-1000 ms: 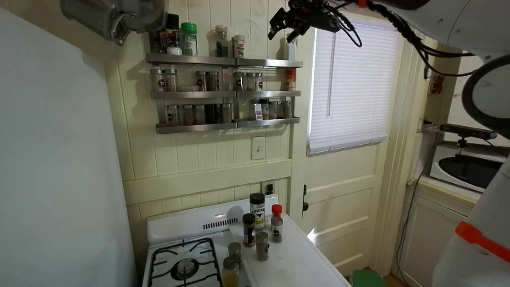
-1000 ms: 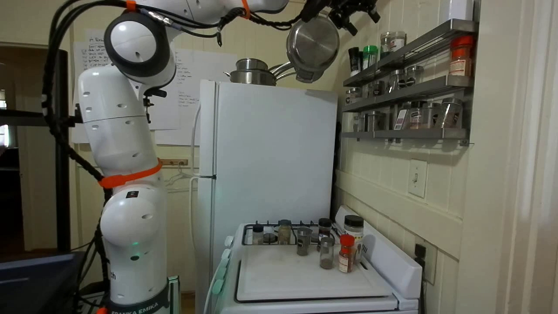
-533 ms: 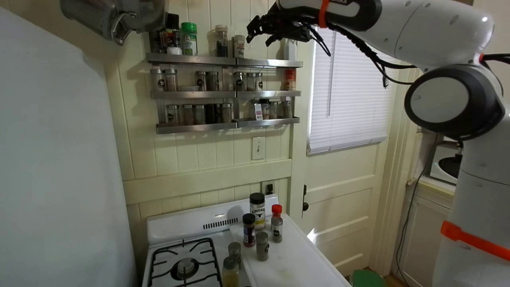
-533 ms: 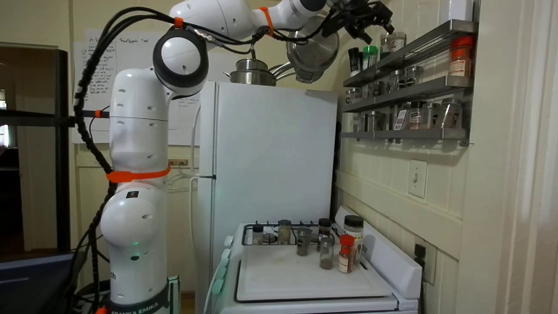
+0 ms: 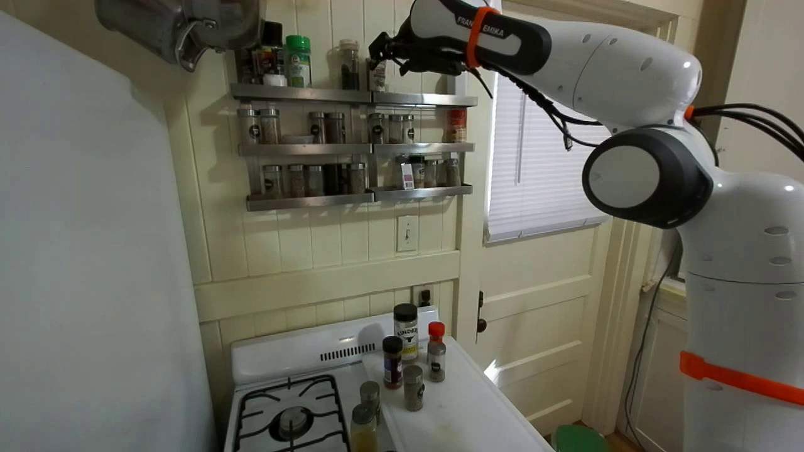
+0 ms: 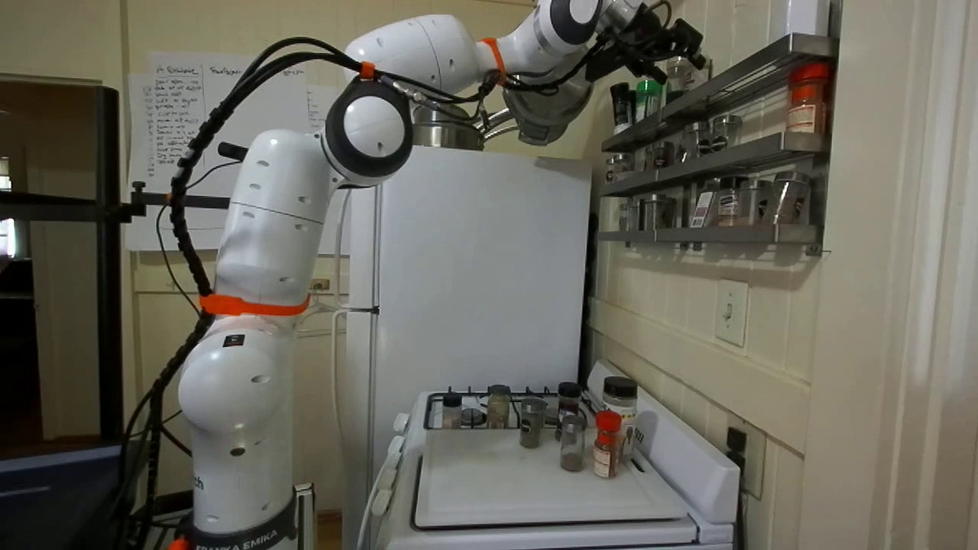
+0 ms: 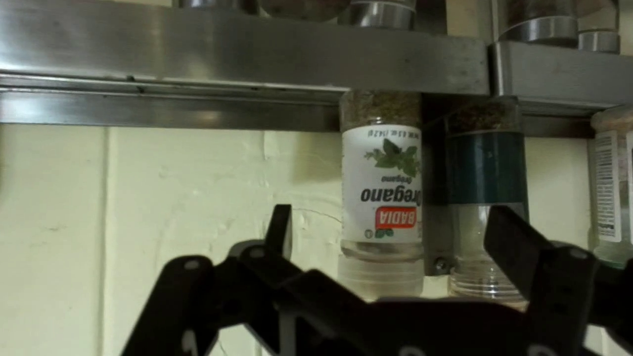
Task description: Remove the bottle from the top shelf
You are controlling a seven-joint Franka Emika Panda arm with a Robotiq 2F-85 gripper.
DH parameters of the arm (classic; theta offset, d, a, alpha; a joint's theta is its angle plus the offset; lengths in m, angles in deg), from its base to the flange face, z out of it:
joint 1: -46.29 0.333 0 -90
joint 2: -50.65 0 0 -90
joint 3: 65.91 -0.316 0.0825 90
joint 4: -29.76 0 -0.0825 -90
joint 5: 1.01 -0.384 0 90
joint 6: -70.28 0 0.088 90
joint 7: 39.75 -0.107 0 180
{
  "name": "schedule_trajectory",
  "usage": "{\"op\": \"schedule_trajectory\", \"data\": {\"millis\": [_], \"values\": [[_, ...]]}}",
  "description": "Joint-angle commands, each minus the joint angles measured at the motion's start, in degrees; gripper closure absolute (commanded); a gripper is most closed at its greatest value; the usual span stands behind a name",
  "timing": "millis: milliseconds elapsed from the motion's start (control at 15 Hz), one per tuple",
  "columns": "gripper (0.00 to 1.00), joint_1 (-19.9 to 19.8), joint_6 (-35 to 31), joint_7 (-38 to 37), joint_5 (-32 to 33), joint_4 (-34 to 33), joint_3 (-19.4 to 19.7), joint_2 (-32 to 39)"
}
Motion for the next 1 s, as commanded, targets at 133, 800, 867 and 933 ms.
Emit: {"op": "schedule_trajectory", "data": {"millis": [133, 800, 867, 933], "values": [[0.3, 0.3, -2.1, -1.0, 1.3, -7.2, 0.5, 5.8], [0.8, 0.8, -4.3, -0.2, 2.9, -9.2, 1.1, 7.5], [0.8, 1.0, -3.4, -0.8, 3.8, -8.9, 1.4, 6.4], [0.81, 1.2, -2.7, -1.2, 4.5, -8.6, 1.5, 5.4]]}}
